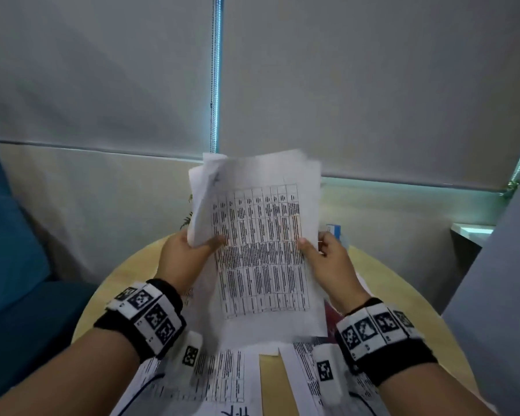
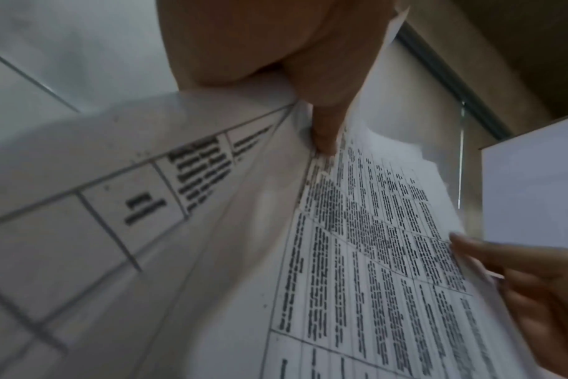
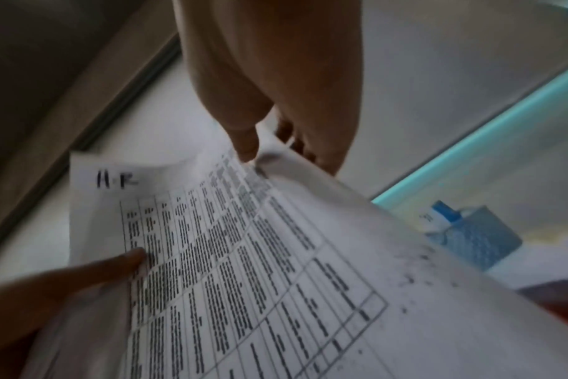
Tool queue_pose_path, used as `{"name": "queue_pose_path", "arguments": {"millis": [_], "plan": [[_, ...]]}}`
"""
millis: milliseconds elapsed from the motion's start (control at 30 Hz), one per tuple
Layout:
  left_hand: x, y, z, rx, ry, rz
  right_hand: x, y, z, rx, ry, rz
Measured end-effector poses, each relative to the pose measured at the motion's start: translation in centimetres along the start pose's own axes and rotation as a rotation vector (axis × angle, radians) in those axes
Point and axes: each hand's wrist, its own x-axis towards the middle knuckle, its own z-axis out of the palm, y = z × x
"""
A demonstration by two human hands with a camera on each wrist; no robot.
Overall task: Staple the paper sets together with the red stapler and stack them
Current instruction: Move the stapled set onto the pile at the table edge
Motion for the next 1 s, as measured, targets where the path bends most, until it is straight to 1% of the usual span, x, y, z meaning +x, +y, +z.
{"name": "queue_pose_path", "arguments": {"millis": [33, 100, 233, 300, 367, 433, 500, 567, 600, 667, 733, 767, 800, 867, 900, 933, 967, 1000], "plan": [[0.3, 0.2, -0.4, -0.006, 0.02, 0.01, 0.2, 0.0, -0.2, 0.01, 0.012, -0.007], [1.0, 0.7, -1.0, -0.011, 0.003, 0.044, 0.6, -0.1, -0.6, 0.048, 0.037, -0.012], [1.6, -0.4, -0.9, -0.004, -0.054, 0.041, -0.1, 0.5, 0.4, 0.055, -0.059, 0.043], [1.2, -0.2, -0.5, -0.064, -0.046, 0.067, -0.3, 0.5, 0.7, 0.046, -0.009, 0.01], [0.8, 0.8, -0.1, -0.124, -0.047, 0.12, -0.1, -0.1, 0.9, 0.1, 0.041, -0.016], [0.7, 1.1, 0.3, -0.143, -0.07, 0.124, 0.1, -0.4, 1.2, 0.116, 0.015, 0.011], [0.8, 0.9, 0.7, -0.104, -0.077, 0.132, 0.4, 0.1, 1.6, 0.02, 0.017, 0.054], [1.2, 0.9, 0.7, -0.056, -0.024, 0.178, 0.7, 0.2, 1.6, -0.049, 0.032, 0.049], [1.3, 1.2, 0.8, -0.062, -0.022, 0.188, 0.9, 0.2, 1.5, -0.059, 0.031, 0.042], [1.5, 1.6, 1.1, -0.021, -0.08, 0.181, 1.1, 0.6, 1.5, -0.056, -0.001, 0.053], [1.4, 1.5, 1.5, 0.131, -0.147, 0.182, 0.9, 0.8, 1.6, -0.078, -0.083, 0.078], [1.5, 1.4, 1.6, 0.185, -0.144, 0.198, 0.8, 0.7, 1.6, -0.081, -0.086, 0.062], [1.7, 1.5, 1.6, 0.229, -0.108, 0.227, 0.8, 0.3, 1.5, -0.074, -0.011, -0.001], [2.4, 2.3, 1.4, 0.307, 0.009, 0.331, 1.4, -1.4, 0.5, -0.139, 0.261, -0.217], [2.5, 3.1, 1.3, 0.347, 0.038, 0.393, 1.7, -2.6, -0.2, -0.233, 0.348, -0.329], [2.6, 4.0, 1.3, 0.391, 0.04, 0.457, 2.0, -3.8, -0.9, -0.341, 0.373, -0.419], [2.5, 4.8, 1.4, 0.458, 0.01, 0.512, 2.1, -5.0, -1.3, -0.449, 0.347, -0.476], [2.2, 5.6, 1.5, 0.52, -0.032, 0.562, 2.1, -6.2, -1.6, -0.531, 0.287, -0.491]]}}
